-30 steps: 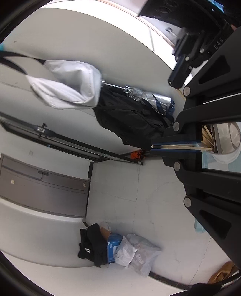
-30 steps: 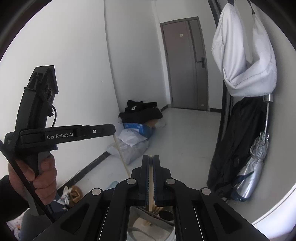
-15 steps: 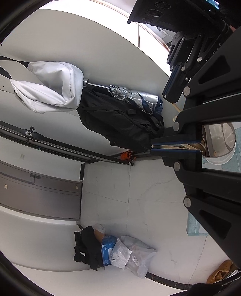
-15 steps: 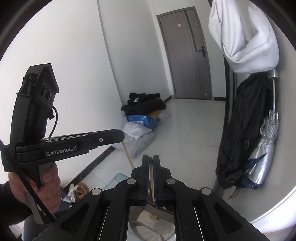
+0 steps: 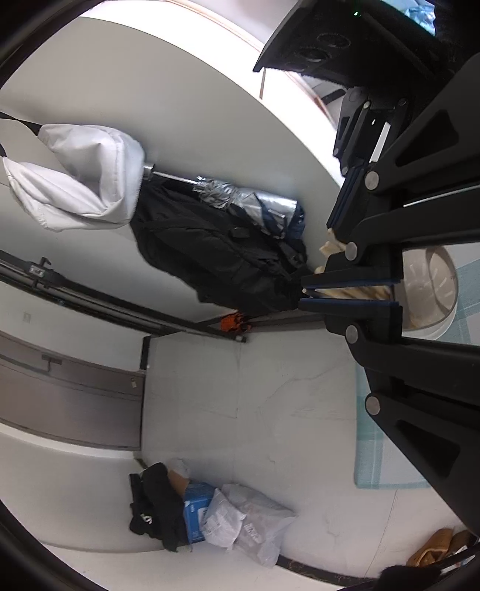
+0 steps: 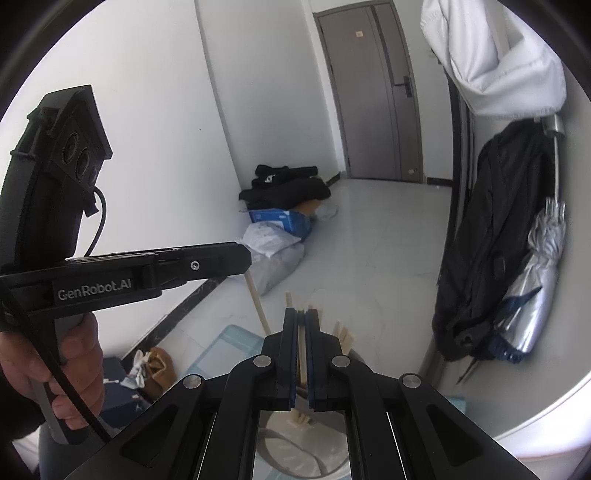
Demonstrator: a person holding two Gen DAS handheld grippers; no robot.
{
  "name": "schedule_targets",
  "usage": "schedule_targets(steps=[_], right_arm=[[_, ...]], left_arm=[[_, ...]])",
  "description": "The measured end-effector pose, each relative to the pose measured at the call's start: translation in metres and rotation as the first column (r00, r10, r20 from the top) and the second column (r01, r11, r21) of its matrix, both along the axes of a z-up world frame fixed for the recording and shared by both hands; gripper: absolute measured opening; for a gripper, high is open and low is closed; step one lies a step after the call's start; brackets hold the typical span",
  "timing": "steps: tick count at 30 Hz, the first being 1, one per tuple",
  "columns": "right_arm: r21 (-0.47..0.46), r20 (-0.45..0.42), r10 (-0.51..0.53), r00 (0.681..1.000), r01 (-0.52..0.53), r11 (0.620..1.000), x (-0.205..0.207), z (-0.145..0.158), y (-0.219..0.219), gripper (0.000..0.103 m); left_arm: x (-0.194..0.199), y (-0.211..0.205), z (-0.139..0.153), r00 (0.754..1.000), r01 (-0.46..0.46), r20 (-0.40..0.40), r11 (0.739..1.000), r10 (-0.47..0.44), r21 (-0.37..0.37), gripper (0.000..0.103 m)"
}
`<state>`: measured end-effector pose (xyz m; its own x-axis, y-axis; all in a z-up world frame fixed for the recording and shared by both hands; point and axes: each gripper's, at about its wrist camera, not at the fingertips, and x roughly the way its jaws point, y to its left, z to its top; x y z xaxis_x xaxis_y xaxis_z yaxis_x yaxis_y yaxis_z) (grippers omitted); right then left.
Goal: Organize utensils
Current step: 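Open both grippers to release the chopsticks into the holder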
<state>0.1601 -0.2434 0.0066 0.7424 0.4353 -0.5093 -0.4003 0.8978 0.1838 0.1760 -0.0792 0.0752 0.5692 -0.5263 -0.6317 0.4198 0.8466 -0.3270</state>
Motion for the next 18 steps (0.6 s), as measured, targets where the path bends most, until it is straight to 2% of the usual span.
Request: schedule_targets(steps=[4,10,15,18], right_arm=[[0.026,-0.05,-0.003,0.999,0.004,1.0,0.004,-0.014,-0.005,0.002],[0.052,-0.103,-0.006,0.995,0.011,0.999,0.004,-0.032,-0.008,0.002],[0.071,-0.103,-0.036,0.994,0.044,0.997,-0.011,-0.03,-0.016,0.006],[0.073,-0.099,-0.07,0.993,0.077,0.994,-0.026,-0.026,-0.025,0.006]], left_arm=[[-0.002,0.0,-0.011,0.999,-0.006,-0.033,1.0,0.006,-0.013,0.002],[0.002,0.007,-0.028,0.992,-0.016,-0.129,0.996,0.004,-0.093,0.002],[0.001,0.016,-0.026,0.983,-0.064,-0.178,0.992,0.043,-0.112,0.012],[-0.01,0.019,-0.018,0.985,-0.086,-0.157,0.991,0.07,-0.101,0.018]])
